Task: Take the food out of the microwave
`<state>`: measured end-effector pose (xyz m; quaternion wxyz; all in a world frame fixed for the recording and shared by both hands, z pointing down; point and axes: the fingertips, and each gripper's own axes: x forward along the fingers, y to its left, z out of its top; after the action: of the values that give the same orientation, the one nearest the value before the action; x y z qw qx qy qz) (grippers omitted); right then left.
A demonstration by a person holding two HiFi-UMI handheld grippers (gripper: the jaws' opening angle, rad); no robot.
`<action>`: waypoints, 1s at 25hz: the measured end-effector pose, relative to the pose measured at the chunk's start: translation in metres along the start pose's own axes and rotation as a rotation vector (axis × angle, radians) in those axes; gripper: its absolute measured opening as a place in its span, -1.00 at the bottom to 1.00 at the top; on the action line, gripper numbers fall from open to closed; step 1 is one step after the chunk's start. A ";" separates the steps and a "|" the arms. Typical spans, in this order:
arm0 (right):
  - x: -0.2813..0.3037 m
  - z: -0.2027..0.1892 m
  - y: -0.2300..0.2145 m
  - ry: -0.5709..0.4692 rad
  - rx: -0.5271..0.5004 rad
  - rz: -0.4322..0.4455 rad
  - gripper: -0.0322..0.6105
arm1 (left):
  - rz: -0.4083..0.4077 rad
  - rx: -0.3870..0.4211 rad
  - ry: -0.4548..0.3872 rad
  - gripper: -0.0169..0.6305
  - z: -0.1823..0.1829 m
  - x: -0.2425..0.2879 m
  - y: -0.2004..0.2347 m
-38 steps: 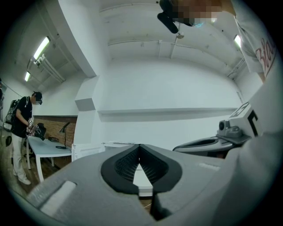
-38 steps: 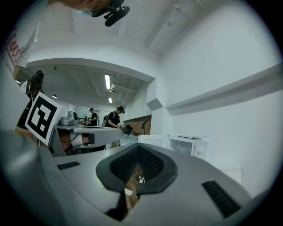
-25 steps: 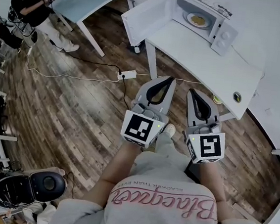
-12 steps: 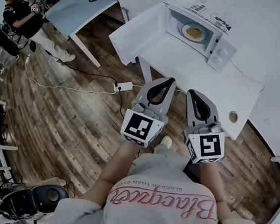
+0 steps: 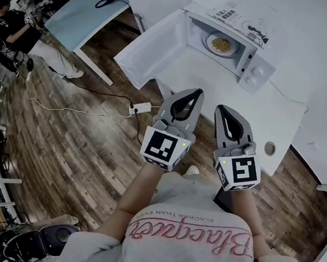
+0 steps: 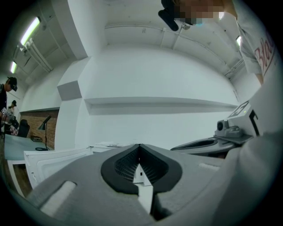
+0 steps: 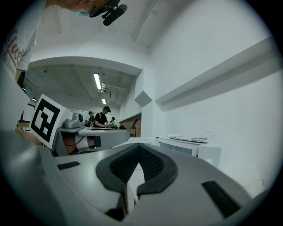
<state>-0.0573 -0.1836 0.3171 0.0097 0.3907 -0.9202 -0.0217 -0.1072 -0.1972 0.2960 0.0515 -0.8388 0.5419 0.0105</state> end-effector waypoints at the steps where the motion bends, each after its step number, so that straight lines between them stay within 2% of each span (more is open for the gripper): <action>1: 0.002 0.000 -0.003 -0.001 -0.003 0.002 -0.87 | 0.001 -0.002 -0.002 -0.93 0.000 0.003 0.002; 10: 0.022 -0.012 -0.026 0.024 0.022 -0.035 -0.87 | -0.103 -0.037 0.030 -0.93 -0.018 0.030 0.002; 17: 0.046 -0.016 -0.053 0.037 0.011 -0.066 -0.87 | -0.116 -0.090 0.071 -0.92 -0.036 0.067 0.023; 18: 0.051 -0.016 -0.057 0.039 0.008 -0.070 -0.87 | -0.118 -0.091 0.081 -0.91 -0.039 0.074 0.026; 20: 0.061 -0.018 -0.066 0.047 -0.001 -0.077 -0.87 | -0.121 -0.089 0.098 -0.69 -0.045 0.088 0.033; 21: 0.066 -0.020 -0.071 0.053 -0.005 -0.080 -0.87 | -0.122 -0.087 0.103 -0.65 -0.048 0.095 0.036; 25: 0.090 -0.023 -0.091 0.065 -0.018 -0.095 -0.87 | -0.138 -0.082 0.103 -0.65 -0.056 0.123 0.050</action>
<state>-0.0533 -0.3119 0.3361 0.0423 0.4345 -0.8995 -0.0178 -0.1044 -0.3347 0.3392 -0.0101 -0.8749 0.4840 -0.0142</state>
